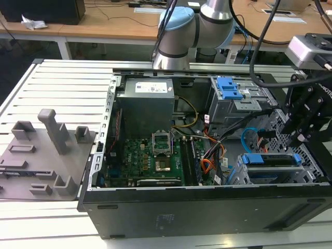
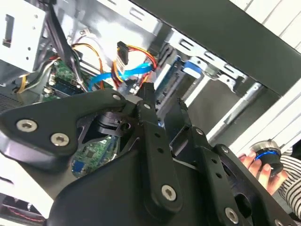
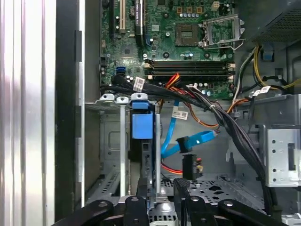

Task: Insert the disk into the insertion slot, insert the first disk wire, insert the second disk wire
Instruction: 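Insert the first disk wire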

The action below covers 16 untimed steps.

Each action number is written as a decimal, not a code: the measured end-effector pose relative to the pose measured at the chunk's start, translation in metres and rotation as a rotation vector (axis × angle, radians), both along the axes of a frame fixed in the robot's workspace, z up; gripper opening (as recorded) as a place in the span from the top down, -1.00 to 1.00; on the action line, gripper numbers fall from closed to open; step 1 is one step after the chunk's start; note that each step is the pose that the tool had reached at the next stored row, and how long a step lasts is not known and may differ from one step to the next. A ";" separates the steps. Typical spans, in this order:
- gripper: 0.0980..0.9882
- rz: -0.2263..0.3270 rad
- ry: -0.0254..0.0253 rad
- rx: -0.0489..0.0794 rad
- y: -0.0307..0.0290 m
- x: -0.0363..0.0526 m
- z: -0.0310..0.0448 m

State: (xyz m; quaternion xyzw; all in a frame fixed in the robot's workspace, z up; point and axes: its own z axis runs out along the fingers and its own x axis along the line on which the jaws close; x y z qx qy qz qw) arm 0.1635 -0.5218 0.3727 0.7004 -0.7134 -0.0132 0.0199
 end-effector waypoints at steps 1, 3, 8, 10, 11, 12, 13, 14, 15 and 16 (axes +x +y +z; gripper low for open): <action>0.41 0.000 0.0000 0.000 0.0026 0.0000 0.0000; 0.41 0.000 0.0001 -0.002 0.0110 0.0000 0.0000; 0.41 0.000 0.0000 -0.005 0.0256 0.0000 0.0000; 0.41 0.000 0.0001 -0.004 0.0276 0.0000 -0.0008; 0.41 0.000 0.0001 -0.005 0.0286 0.0000 -0.0020; 0.41 0.000 0.0000 -0.005 0.0289 -0.0004 -0.0030; 0.41 0.000 0.0001 -0.007 0.0290 -0.0017 -0.0034; 0.41 0.000 0.0001 -0.011 0.0290 -0.0033 -0.0040; 0.41 0.000 0.0000 -0.015 0.0290 -0.0058 -0.0048; 0.41 0.000 0.0000 -0.017 0.0289 -0.0078 -0.0056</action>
